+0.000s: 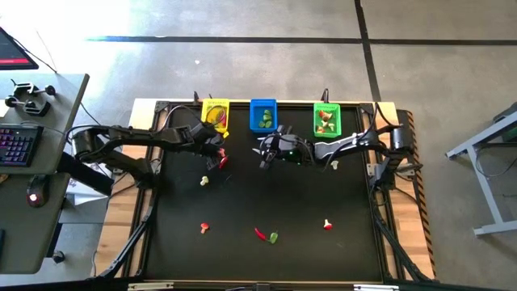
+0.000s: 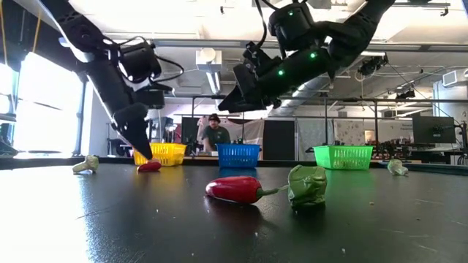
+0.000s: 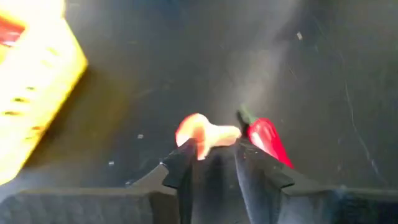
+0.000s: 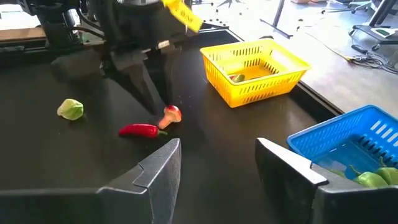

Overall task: Sort produce into baskets
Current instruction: Put the orange mushroom into the green bin

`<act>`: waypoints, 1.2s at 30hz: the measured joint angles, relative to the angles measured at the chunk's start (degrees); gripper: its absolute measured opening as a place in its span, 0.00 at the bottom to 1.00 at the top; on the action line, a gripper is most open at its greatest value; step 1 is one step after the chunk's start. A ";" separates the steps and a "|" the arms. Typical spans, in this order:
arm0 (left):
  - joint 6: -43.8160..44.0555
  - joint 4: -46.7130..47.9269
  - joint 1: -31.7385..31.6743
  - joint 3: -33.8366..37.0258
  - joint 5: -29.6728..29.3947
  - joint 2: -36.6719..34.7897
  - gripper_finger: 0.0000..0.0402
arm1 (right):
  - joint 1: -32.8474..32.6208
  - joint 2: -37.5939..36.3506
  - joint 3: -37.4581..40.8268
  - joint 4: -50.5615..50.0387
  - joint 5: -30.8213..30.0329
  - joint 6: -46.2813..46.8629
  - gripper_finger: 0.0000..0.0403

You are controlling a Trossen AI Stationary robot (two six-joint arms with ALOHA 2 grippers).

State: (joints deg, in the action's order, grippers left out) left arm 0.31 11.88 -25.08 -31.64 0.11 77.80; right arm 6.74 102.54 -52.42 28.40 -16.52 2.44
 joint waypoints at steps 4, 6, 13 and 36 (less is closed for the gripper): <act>-2.01 -0.83 0.04 0.00 0.06 2.58 0.29 | 0.00 -0.02 0.00 -0.20 -0.01 -0.91 0.49; -2.13 -1.85 0.03 0.00 -1.39 3.53 0.29 | 0.00 -0.02 0.00 -0.17 -0.01 -1.23 0.49; -4.43 -4.88 0.12 -0.04 -2.23 4.21 0.26 | 0.01 -0.02 0.00 -0.71 0.95 -0.73 0.49; 0.18 -31.50 2.01 12.03 5.86 1.78 0.00 | 0.65 19.77 -26.00 -22.21 15.91 -9.52 0.49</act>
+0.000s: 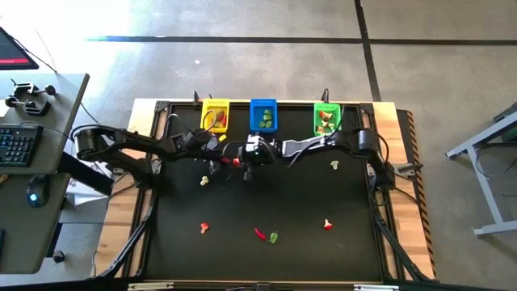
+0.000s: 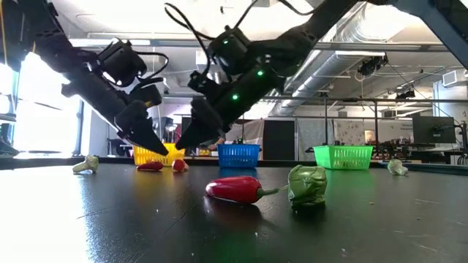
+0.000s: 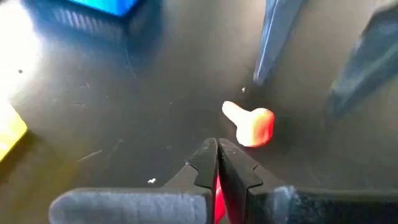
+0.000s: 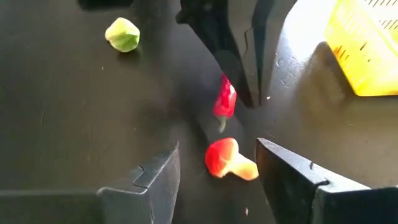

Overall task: Sort produce into baskets
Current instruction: Put the orange mushroom into the green bin

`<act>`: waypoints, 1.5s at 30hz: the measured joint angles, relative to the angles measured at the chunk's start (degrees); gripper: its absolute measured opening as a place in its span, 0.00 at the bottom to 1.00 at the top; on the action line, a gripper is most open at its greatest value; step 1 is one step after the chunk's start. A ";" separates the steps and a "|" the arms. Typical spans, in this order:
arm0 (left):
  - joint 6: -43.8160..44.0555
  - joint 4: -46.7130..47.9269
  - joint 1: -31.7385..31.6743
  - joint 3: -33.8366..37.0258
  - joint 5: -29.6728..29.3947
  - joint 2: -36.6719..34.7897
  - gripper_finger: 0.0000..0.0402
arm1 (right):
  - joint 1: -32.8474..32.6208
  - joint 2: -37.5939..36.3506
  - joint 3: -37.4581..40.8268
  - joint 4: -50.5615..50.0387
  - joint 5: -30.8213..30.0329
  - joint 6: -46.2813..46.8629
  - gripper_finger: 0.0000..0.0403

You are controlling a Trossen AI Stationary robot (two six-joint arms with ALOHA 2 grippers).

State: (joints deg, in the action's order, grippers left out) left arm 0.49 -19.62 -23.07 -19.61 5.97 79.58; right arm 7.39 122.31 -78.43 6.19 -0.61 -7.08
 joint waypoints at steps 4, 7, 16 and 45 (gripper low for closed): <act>1.04 -5.61 -0.16 2.84 -0.58 -1.02 0.00 | 0.11 2.70 -3.13 -1.11 0.27 0.53 0.49; 1.84 -8.07 -0.24 4.29 -1.37 -1.12 0.00 | 0.25 4.71 -4.34 -1.31 0.25 0.58 0.49; 2.68 -10.71 -0.60 5.74 -2.17 -1.12 0.00 | 0.49 7.13 -4.86 -1.28 0.10 -0.17 0.37; 3.41 -12.02 -0.63 5.74 -2.70 -1.12 0.00 | 21.55 -23.61 3.05 -48.34 -18.87 8.72 0.06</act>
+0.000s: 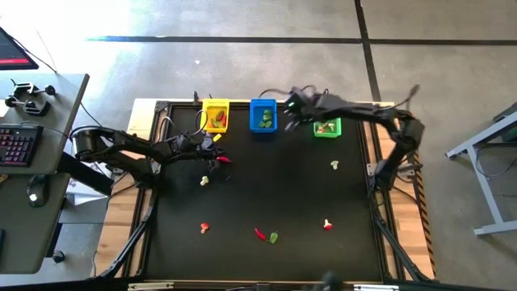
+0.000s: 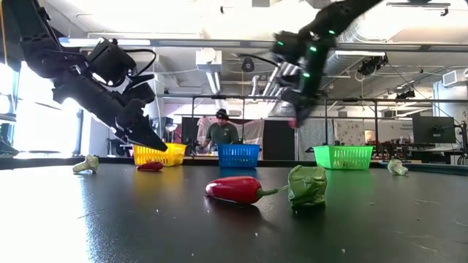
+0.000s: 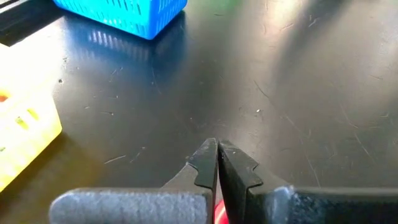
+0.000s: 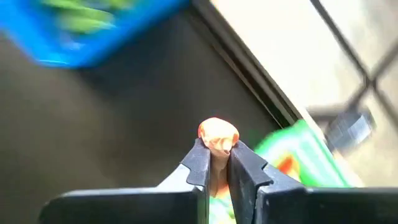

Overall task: Sort produce into baskets
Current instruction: Put the orange mushroom into the green bin, then put the green mushroom into the green bin

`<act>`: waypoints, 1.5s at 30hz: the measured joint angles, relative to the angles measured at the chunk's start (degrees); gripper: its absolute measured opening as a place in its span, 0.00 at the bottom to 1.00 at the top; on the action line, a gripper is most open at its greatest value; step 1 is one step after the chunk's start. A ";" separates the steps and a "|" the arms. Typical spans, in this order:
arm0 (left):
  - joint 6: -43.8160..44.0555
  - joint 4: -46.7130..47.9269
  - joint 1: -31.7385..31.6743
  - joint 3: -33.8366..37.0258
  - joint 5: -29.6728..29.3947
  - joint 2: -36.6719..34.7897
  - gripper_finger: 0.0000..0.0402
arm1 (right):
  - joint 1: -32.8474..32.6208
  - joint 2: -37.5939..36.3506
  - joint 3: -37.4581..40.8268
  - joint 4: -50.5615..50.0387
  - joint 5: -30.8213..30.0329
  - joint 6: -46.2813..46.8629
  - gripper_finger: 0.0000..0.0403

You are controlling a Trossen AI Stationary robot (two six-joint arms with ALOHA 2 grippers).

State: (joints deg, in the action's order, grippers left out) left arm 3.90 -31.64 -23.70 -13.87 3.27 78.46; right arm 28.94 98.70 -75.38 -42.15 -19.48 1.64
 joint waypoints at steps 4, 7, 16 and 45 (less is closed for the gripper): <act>-0.18 -0.82 0.00 -0.02 -0.13 0.00 0.00 | 7.94 -5.05 7.27 0.11 0.43 7.28 0.06; -0.98 -1.74 0.00 -0.04 -0.13 0.00 0.00 | 12.46 -6.57 13.13 3.59 1.93 10.21 0.06; -1.05 -2.10 0.01 -0.04 -0.11 0.00 0.00 | 17.71 -6.87 22.43 15.06 7.33 14.97 0.09; -1.03 0.45 0.32 -0.20 5.75 -2.78 0.00 | 0.87 -19.38 27.49 28.31 -0.86 9.86 0.02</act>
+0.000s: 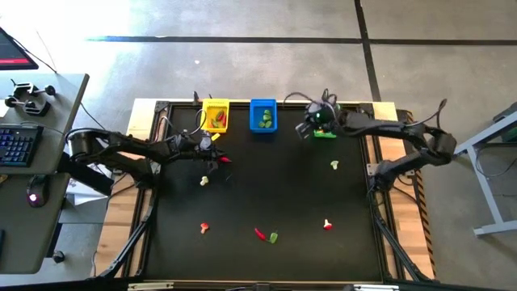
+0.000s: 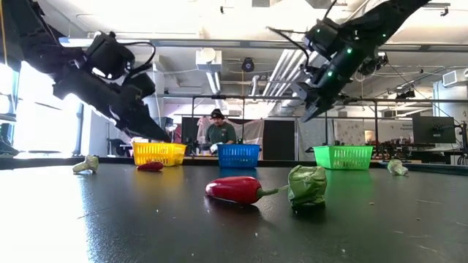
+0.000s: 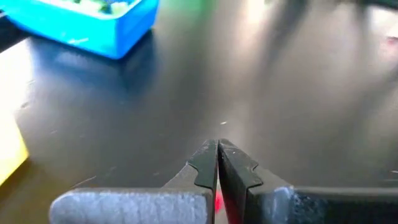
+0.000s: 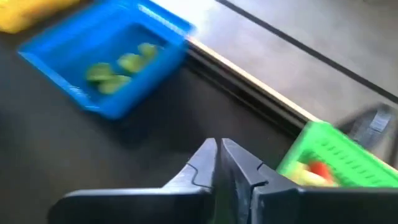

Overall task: Sort produce into baskets
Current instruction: Put the green mushroom into the green bin

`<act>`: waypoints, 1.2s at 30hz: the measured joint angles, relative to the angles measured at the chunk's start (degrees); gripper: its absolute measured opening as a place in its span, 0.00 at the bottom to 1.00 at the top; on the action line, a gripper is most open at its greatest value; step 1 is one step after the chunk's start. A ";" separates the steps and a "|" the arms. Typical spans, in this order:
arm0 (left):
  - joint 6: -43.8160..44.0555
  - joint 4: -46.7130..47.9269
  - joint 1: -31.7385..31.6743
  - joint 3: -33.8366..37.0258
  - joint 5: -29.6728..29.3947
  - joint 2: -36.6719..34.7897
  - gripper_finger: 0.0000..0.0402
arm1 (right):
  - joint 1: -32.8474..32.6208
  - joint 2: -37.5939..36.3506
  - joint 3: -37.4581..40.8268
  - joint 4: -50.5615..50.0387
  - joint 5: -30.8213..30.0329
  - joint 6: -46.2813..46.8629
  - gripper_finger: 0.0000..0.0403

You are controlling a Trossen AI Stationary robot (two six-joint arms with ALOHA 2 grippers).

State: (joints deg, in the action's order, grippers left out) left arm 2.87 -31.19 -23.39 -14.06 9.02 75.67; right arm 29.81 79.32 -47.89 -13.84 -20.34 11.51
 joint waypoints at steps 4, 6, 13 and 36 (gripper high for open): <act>-0.58 9.11 1.36 -2.56 0.91 -4.25 0.00 | -4.97 -0.02 4.62 9.98 0.43 0.76 0.05; -1.47 15.60 2.48 -4.45 0.37 -6.51 0.00 | -7.29 -0.02 6.76 15.40 1.80 1.43 0.03; -1.64 32.23 7.95 -9.66 -4.20 -12.06 0.01 | -13.32 0.16 10.46 25.77 5.63 -0.69 0.03; 12.03 63.42 20.94 -15.21 -8.32 -11.52 0.34 | -14.87 0.22 10.46 26.48 5.47 -2.99 0.12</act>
State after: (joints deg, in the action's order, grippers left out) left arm 14.90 32.24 -2.45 -29.28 0.70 64.15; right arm 14.94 79.55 -37.43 12.65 -14.87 8.51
